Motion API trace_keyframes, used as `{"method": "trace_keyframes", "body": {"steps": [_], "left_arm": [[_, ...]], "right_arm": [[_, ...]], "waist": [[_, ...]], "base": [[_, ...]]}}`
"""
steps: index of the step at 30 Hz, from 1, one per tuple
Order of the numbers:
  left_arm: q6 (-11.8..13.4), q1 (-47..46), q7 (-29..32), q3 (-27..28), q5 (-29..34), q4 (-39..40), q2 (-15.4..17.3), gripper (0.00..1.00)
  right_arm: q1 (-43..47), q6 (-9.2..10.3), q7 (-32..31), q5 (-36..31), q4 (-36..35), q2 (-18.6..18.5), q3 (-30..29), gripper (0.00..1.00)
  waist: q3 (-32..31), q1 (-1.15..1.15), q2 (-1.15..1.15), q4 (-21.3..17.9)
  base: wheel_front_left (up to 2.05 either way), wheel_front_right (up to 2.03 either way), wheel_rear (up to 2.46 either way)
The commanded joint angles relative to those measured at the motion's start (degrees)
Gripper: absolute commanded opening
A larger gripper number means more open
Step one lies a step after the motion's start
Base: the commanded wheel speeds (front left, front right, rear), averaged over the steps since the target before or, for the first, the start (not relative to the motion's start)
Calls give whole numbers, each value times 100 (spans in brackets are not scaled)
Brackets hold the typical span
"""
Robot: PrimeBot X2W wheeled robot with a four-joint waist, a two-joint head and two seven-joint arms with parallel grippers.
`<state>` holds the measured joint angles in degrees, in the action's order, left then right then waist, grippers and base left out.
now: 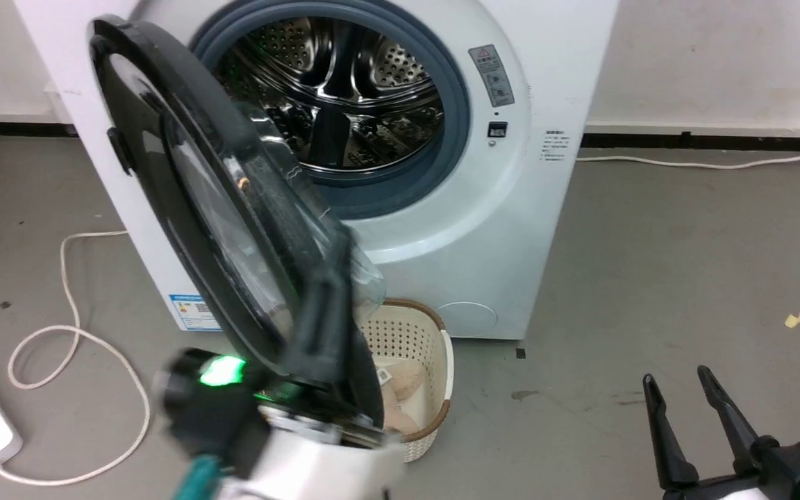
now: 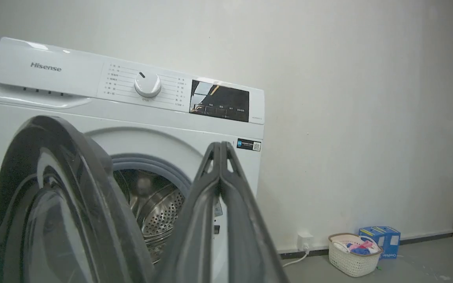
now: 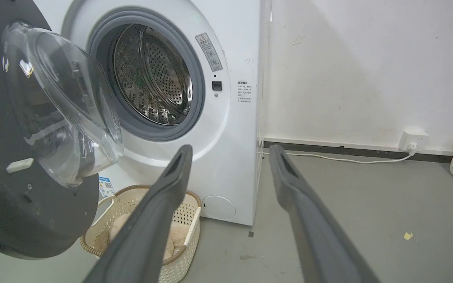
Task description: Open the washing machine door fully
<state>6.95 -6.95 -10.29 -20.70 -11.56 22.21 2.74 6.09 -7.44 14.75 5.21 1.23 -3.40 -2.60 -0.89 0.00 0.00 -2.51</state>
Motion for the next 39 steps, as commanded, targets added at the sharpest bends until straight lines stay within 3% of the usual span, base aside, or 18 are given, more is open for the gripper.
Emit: {"method": "trace_keyframes", "body": {"steps": [1, 10, 19, 22, 29, 39], "left_arm": [[67, 52, 94, -258, -147, -205, 14, 0], [213, 221, 442, -1133, -563, -1595, 14, 0], [537, 68, 206, -818, -811, -2717, 17, 0], [540, 54, 147, -757, -849, -2827, 36, 0], [477, 167, 58, -712, -928, -2951, 172, 0], [494, 488, 192, -624, -1021, -2837, 505, 0]], "right_arm": [[-115, -5, 25, 45, 9, 36, 11, 100], [-129, -5, 25, 69, 15, 45, 40, 100], [-118, -5, 25, 79, 38, 48, 26, 100], [-93, -5, 25, 83, 51, 49, 28, 100], [-14, -5, 25, 107, 75, 50, 46, 100], [89, -5, 25, 147, 166, 51, 121, 100]], "waist": [[5, 0, 0, -62], [63, 0, 0, -193], [104, 0, 0, -153], [98, 0, 0, -88], [31, 0, 0, 367], [-75, 0, 0, 1421]], "base": [[0, 0, 0], [0, 0, 0], [0, 0, 0], [0, 0, 0], [0, 0, 0], [0, 0, 0]]}}
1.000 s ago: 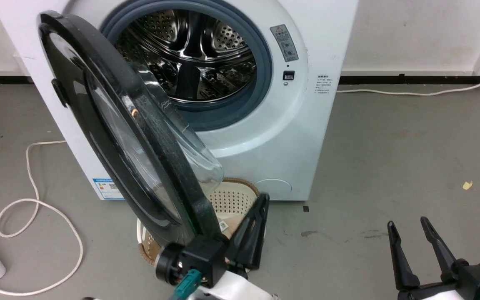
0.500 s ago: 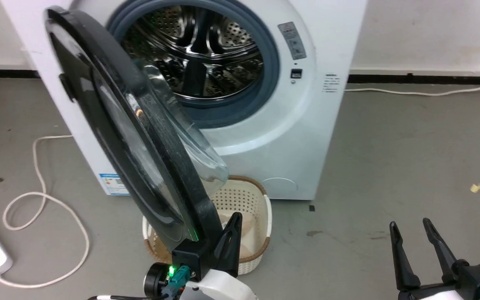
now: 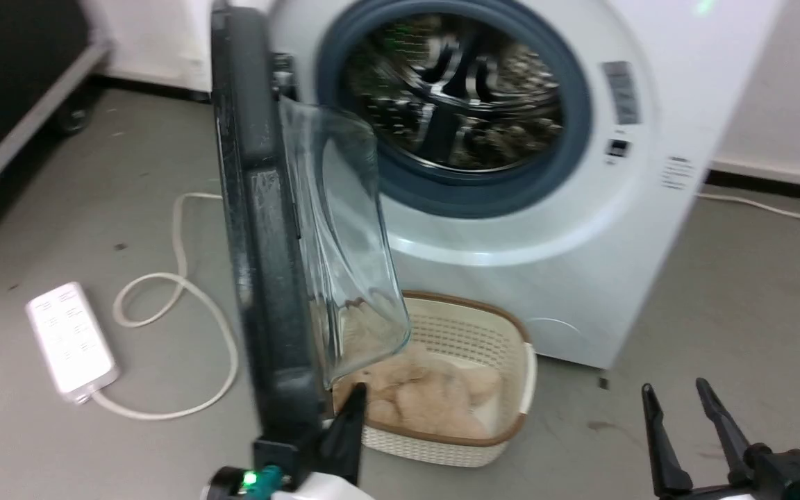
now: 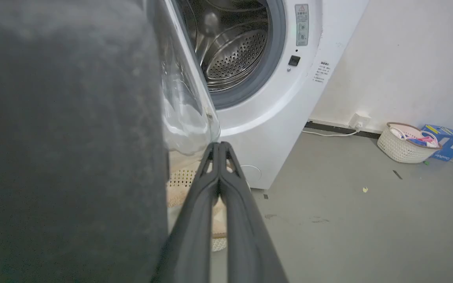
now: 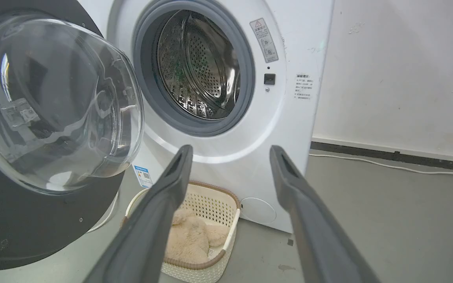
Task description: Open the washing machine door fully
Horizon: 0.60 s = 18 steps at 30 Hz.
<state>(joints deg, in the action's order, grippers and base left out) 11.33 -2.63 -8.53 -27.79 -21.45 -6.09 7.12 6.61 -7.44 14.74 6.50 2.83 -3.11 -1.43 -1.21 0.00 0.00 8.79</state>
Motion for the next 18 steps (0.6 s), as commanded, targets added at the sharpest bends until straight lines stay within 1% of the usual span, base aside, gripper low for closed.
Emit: {"method": "trace_keyframes", "body": {"steps": [1, 5, 9, 13, 18], "left_arm": [[96, 82, 17, 148, -60, 21, 95, 0], [247, 140, 54, 450, -152, 158, 297, 0], [354, 140, 173, 784, -213, 297, 628, 0], [465, 96, 287, 1211, -363, 421, 932, 0], [578, -80, 375, 1840, -550, 483, 1386, 0]], "right_arm": [[20, -5, 26, 24, 15, 22, 31, 100], [-17, -5, 26, 52, 27, 23, 111, 100], [-21, -5, 26, 47, 71, 23, 181, 100], [-70, -5, 26, 32, 59, 4, 157, 100], [-198, -5, 26, 32, 54, -96, 174, 100]], "waist": [[-45, 0, 0, 369], [-21, 0, 0, 646], [49, 0, 0, 797], [249, 0, 0, 842], [531, 0, 0, 788]], "base": [[0, 0, 0], [0, 0, 0], [0, 0, 0], [0, 0, 0], [0, 0, 0]]}}
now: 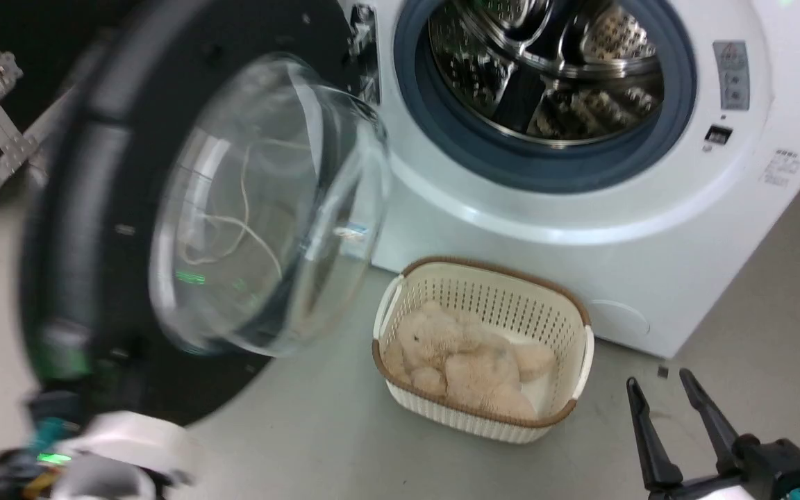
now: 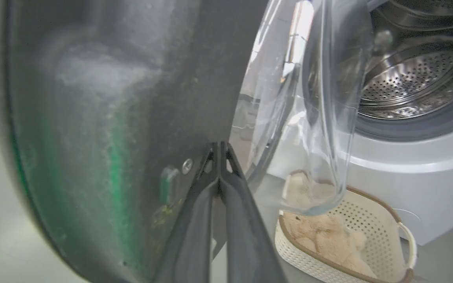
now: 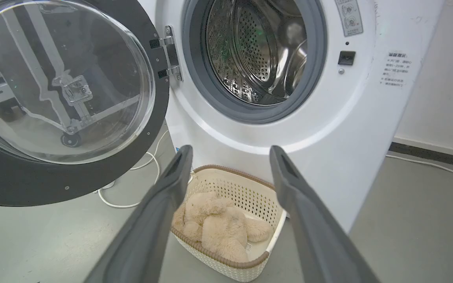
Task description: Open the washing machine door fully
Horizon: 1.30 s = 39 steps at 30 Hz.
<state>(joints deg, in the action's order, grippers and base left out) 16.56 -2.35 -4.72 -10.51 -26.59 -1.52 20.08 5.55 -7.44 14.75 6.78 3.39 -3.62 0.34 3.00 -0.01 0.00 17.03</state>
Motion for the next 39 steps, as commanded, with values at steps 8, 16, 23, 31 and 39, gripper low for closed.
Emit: {"method": "trace_keyframes", "body": {"steps": [8, 16, 23, 31, 39], "left_arm": [[-68, -449, 51, 977, -435, -201, 777, 0], [-260, -934, -131, 1330, -651, -934, 1067, 0], [-331, -1074, -397, 1362, -673, -1322, 1061, 0], [-341, -888, -726, 1278, -568, -1069, 933, 0], [-286, -330, -919, 1027, -454, 60, 454, 0]], "right_arm": [[-310, -5, 25, 39, -40, -263, -27, 100], [-459, -5, 25, 68, -91, -449, -75, 100], [-475, -5, 25, 86, -70, -480, -126, 100], [-438, -5, 25, 71, 24, -350, -154, 100], [-269, -5, 25, -5, -24, -187, -246, 100]], "waist": [[675, 1, 0, -210], [1060, 1, 0, -346], [1038, 1, 0, -355], [585, 1, 0, -399], [-28, 1, 0, -669]], "base": [[0, 0, 0], [0, 0, 0], [0, 0, 0], [0, 0, 0], [0, 0, 0]]}}
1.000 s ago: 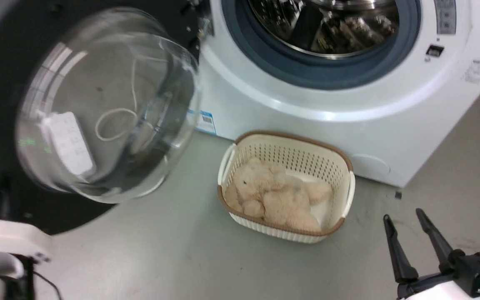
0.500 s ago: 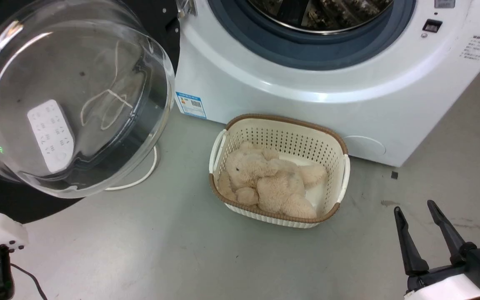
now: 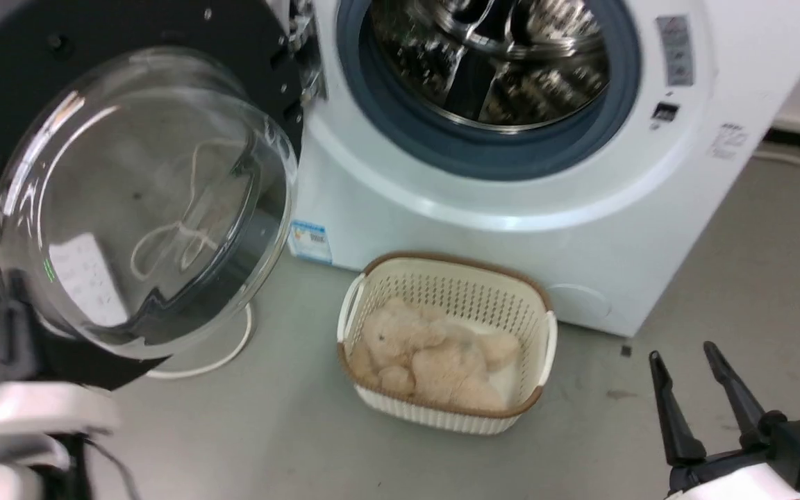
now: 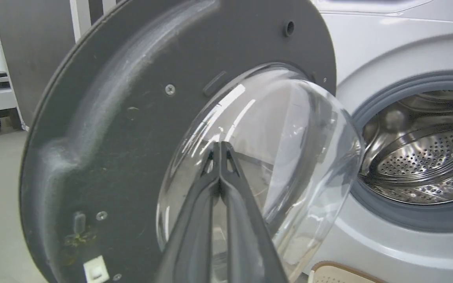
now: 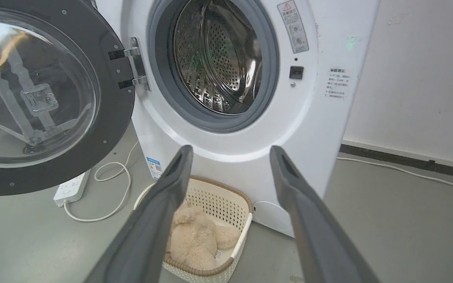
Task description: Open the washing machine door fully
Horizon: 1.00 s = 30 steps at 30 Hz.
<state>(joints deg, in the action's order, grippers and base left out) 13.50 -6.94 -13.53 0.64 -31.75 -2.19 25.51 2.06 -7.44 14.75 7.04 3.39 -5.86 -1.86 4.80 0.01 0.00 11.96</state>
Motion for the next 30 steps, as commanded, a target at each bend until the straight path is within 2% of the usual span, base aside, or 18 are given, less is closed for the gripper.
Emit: {"method": "trace_keyframes", "body": {"steps": [1, 2, 10, 11, 12, 13, 16, 18, 23, 30], "left_arm": [[20, 128, -38, -88, 61, 127, -89, 0], [46, 283, -51, -249, 127, 408, -232, 0], [76, 711, -9, -860, 377, 726, -519, 0], [74, 750, -11, -936, 411, 683, -552, 33], [71, 787, 1, -1048, 496, 614, -557, 100], [68, 813, 20, -1172, 591, 540, -564, 100], [28, 912, -77, -1630, 776, 87, -974, 100], [13, 961, -102, -1734, 837, 21, -1092, 100], [11, 1037, -136, -1817, 960, -126, -1327, 100], [-56, 1023, -145, -1749, 1267, -247, -1449, 100]], "right_arm": [[80, -5, 25, -30, -24, 37, -26, 100], [130, -5, 25, -53, -60, 70, -65, 100], [248, -5, 25, -107, -190, 186, -196, 100], [266, -5, 25, -113, -198, 193, -178, 100], [287, -5, 25, -121, -205, 199, -165, 100], [304, -5, 25, -131, -209, 202, -152, 100], [362, -5, 25, -145, -223, 222, -138, 100], [382, -5, 25, -145, -217, 228, -132, 100], [420, -5, 25, -145, -186, 243, -116, 100], [412, -5, 25, -135, -114, 260, -69, 100]], "waist": [[-207, -1, 0, -162], [-319, -1, 0, -275], [-512, -1, 0, -712], [-521, -1, 0, -767], [-529, -1, 0, -814], [-535, -1, 0, -861], [-545, -1, 0, -1080], [-554, -1, 0, -1118], [-562, -1, 0, -1177], [-573, -1, 0, -1193]], "base": [[0, 0, 0], [0, 0, 0], [0, 0, 0], [0, 0, 0], [0, 0, 0], [0, 0, 0], [0, 0, 0], [0, 0, 0], [0, 0, 0], [0, 0, 0]]}}
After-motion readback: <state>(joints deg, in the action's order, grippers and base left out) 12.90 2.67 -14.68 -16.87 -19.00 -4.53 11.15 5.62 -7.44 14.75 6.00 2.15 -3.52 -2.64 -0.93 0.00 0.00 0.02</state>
